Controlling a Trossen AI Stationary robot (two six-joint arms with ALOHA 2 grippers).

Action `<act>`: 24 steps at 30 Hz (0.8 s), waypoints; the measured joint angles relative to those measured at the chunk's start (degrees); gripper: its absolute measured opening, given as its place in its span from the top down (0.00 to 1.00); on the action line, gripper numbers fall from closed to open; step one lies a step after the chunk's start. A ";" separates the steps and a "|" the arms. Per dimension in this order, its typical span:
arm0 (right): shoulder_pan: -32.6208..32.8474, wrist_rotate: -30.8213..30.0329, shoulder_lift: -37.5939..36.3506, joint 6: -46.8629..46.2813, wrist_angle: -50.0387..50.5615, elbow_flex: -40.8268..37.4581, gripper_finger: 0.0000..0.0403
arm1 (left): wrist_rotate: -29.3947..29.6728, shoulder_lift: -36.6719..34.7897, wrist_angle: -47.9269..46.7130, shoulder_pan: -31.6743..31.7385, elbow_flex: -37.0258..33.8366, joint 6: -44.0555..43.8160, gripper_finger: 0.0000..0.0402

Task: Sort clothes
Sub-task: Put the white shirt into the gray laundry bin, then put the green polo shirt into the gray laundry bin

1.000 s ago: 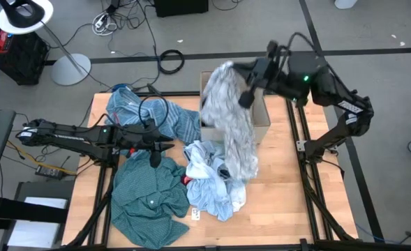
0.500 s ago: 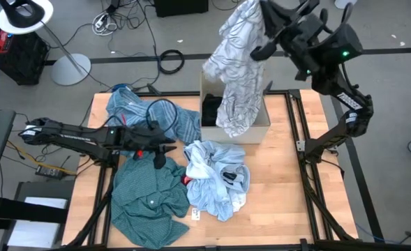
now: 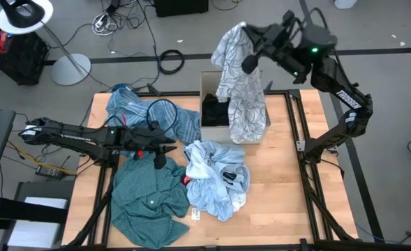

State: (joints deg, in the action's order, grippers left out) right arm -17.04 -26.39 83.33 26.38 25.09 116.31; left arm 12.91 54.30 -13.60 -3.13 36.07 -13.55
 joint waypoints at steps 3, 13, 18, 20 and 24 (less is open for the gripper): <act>-0.01 -1.55 0.00 -4.81 10.09 0.00 1.00 | 0.01 0.00 -0.01 0.00 0.00 0.01 0.69; -1.30 3.07 -0.02 -25.58 37.76 -3.50 0.99 | 0.04 0.00 -0.01 0.00 0.00 -0.01 0.69; -1.58 9.95 0.02 -28.34 38.01 -10.47 0.95 | 0.04 0.00 0.01 -0.01 0.00 -0.15 0.69; -1.63 10.00 0.00 -28.53 37.42 -13.18 0.92 | 0.04 0.00 -0.01 0.00 0.00 -0.41 0.69; -2.32 10.17 0.02 -31.88 37.57 -17.50 0.83 | 0.02 0.00 -0.03 -0.01 0.00 -0.60 0.69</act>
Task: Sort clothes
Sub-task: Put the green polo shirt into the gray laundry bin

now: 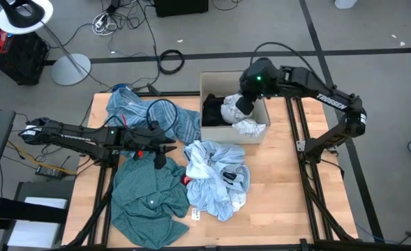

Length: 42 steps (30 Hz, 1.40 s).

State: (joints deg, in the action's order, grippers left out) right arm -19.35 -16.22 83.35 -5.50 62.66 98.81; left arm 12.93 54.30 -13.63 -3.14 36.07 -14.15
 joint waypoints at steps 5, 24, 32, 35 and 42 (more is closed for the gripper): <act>-1.80 2.50 0.00 -4.03 1.43 -2.94 0.70 | 0.00 0.00 0.00 0.00 0.00 -0.02 0.69; 10.22 4.52 -5.19 -11.82 12.17 -2.08 0.63 | 0.00 0.00 -0.07 0.00 0.00 -0.07 0.69; 25.43 -4.70 -7.12 -21.47 18.48 -2.06 0.63 | -0.04 0.00 -0.04 -0.02 0.00 -1.14 0.69; 30.70 -8.07 -7.31 -23.54 18.97 -3.85 0.63 | -0.03 0.00 -0.03 -0.22 0.00 -1.95 0.69; 40.22 -11.92 -9.05 -32.01 17.24 -13.50 0.64 | -0.04 0.00 0.02 -2.92 0.00 -3.09 0.69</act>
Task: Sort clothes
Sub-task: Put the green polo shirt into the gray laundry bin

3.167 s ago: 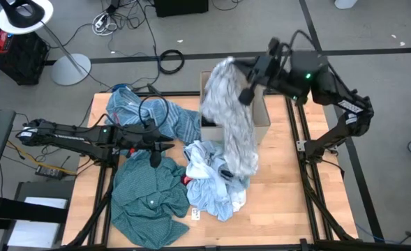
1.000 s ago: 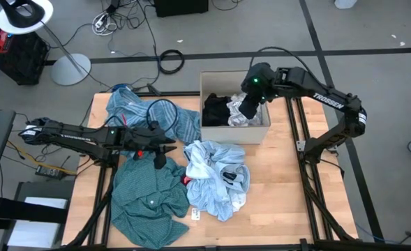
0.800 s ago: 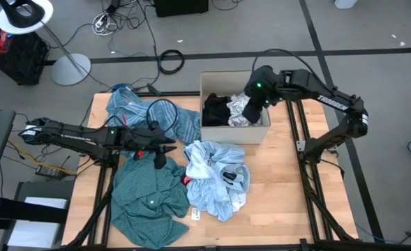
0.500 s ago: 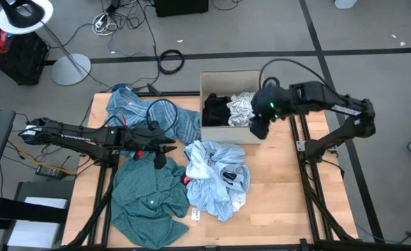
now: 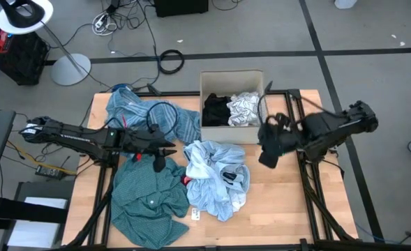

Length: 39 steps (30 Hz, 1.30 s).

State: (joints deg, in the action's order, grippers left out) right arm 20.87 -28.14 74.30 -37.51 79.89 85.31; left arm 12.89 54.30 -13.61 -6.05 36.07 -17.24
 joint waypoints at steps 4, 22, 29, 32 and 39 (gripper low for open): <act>4.09 -0.45 -1.12 -3.73 -4.33 -7.23 0.64 | 0.00 0.00 -0.49 -1.45 0.00 -2.58 0.69; 10.61 -3.37 -1.40 -15.76 -16.65 -23.82 0.64 | -5.64 0.00 -19.13 -7.28 0.00 -20.63 0.69; 10.91 -5.73 -1.37 -17.00 -18.54 -24.98 0.64 | -5.66 0.00 -27.10 -11.02 0.00 -33.18 0.69; 10.90 -6.31 -1.33 -17.04 -19.39 -25.12 0.64 | -5.65 0.73 -27.08 -11.98 0.00 -37.84 0.69; 11.01 -6.73 -1.33 -16.42 -20.96 -25.12 0.64 | -5.81 8.38 -29.21 -14.02 0.00 -41.94 0.69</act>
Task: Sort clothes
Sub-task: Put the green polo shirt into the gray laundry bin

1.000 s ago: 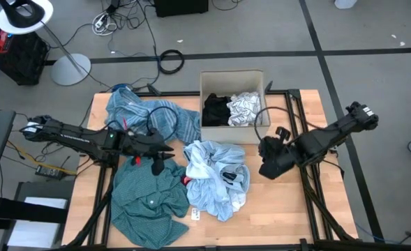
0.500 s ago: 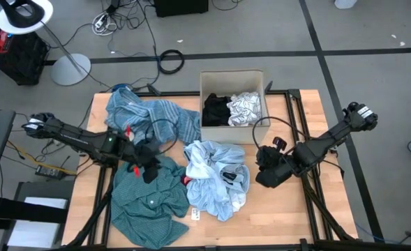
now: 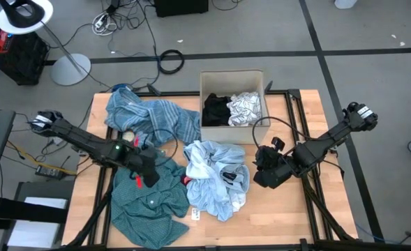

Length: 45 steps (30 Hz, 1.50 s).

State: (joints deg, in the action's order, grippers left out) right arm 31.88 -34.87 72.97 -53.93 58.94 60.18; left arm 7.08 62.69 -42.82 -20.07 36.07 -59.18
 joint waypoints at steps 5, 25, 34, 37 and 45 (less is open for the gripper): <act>0.77 -0.02 0.02 -0.04 0.00 0.00 0.64 | -0.29 8.13 1.11 -1.09 0.00 0.02 0.69; 1.02 -0.04 0.02 0.00 0.01 0.00 0.64 | 4.41 12.34 -1.90 -1.32 12.04 4.86 0.99; 1.02 -0.04 0.04 0.04 0.20 0.00 0.64 | 16.95 9.52 -20.06 -0.97 33.06 13.92 1.00; 1.02 -0.04 0.04 0.04 0.19 0.00 0.65 | 22.21 9.57 -24.84 -0.12 40.73 16.87 1.00; 1.39 -0.86 0.02 0.12 -2.40 -2.72 0.69 | 29.77 9.67 -23.33 6.09 56.78 31.83 1.00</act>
State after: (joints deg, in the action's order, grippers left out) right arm 33.27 -35.74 72.99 -53.81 56.54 57.46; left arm 36.85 72.36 -66.14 -13.98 92.86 -27.34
